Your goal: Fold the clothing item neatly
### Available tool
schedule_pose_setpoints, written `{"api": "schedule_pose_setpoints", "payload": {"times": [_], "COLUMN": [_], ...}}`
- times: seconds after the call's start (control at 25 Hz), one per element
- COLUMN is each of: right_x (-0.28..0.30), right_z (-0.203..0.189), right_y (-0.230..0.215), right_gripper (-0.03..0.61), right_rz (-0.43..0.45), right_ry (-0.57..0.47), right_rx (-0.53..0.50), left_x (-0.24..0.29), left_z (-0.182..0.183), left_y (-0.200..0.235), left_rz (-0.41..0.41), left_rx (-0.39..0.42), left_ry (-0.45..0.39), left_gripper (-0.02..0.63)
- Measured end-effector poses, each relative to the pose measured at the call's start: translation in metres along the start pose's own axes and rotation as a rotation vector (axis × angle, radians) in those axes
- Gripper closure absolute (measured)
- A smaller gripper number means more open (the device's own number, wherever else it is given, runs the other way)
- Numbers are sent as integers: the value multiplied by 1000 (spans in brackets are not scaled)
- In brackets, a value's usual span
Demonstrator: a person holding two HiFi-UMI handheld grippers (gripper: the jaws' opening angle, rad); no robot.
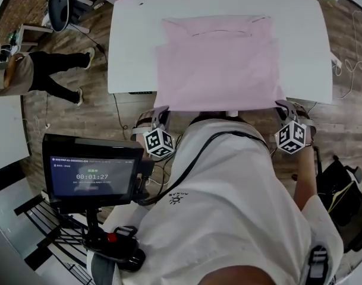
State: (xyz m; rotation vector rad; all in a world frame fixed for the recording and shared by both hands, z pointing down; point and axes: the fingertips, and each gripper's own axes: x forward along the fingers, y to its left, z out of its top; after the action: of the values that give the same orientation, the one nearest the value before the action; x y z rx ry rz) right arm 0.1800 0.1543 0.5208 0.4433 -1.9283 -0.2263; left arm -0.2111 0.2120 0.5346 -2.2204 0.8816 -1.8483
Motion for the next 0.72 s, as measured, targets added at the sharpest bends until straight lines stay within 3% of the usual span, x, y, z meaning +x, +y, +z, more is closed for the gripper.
{"api": "schedule_pose_setpoints", "payload": {"times": [0.32,0.72], "right_x": [-4,-20], "right_z": [24,24], "right_y": [-28,-70], "right_gripper": [543,545], "right_rz": [5,-105], "right_ry": [-42,-43], "right_rx": [-59,-69], "left_x": [-6,-16], "left_z": [-2,26], "left_y": [45,82], "left_rz": [80,134], "left_rx": [14,57], "left_ry": [5,-49], "left_gripper": [594,594]}}
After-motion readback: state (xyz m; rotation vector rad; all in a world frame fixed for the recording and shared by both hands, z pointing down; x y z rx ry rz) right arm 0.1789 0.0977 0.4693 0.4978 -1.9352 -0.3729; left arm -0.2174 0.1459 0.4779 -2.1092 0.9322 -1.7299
